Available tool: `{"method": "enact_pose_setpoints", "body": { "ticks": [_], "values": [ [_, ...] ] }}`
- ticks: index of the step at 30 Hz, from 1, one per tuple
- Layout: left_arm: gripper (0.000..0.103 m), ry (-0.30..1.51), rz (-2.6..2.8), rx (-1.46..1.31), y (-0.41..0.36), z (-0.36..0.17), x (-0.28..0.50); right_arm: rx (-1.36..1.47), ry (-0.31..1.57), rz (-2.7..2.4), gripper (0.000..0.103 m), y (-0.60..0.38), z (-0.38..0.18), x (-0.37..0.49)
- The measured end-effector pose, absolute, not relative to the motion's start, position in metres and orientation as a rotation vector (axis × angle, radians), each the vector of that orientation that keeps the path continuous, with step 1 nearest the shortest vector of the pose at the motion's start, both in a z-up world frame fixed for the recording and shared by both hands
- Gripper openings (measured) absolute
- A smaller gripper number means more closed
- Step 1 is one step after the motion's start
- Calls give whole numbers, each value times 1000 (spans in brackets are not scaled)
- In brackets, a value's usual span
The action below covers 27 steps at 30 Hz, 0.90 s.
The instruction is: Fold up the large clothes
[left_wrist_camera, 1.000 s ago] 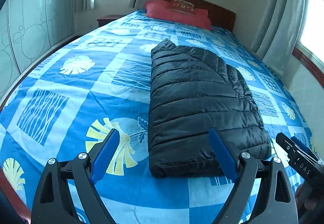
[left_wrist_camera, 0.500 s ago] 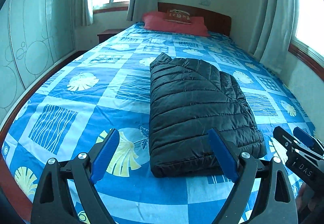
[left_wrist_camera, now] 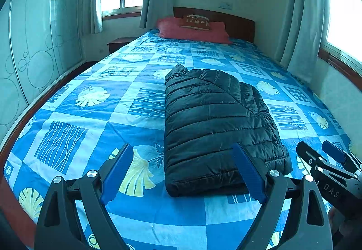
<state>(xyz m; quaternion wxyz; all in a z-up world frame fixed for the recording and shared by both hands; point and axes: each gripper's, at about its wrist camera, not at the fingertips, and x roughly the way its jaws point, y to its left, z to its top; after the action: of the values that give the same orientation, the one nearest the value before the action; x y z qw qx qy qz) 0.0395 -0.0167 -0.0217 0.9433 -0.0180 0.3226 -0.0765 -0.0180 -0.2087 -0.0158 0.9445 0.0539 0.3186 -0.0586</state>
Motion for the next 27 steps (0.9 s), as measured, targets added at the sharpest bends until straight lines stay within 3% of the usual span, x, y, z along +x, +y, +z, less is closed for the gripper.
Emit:
{"method": "enact_pose_setpoints", "body": {
  "ticks": [27],
  "values": [
    [89, 662, -142, -49, -19, -23, 38, 102, 648, -106, 83, -205, -17, -18]
  ]
}}
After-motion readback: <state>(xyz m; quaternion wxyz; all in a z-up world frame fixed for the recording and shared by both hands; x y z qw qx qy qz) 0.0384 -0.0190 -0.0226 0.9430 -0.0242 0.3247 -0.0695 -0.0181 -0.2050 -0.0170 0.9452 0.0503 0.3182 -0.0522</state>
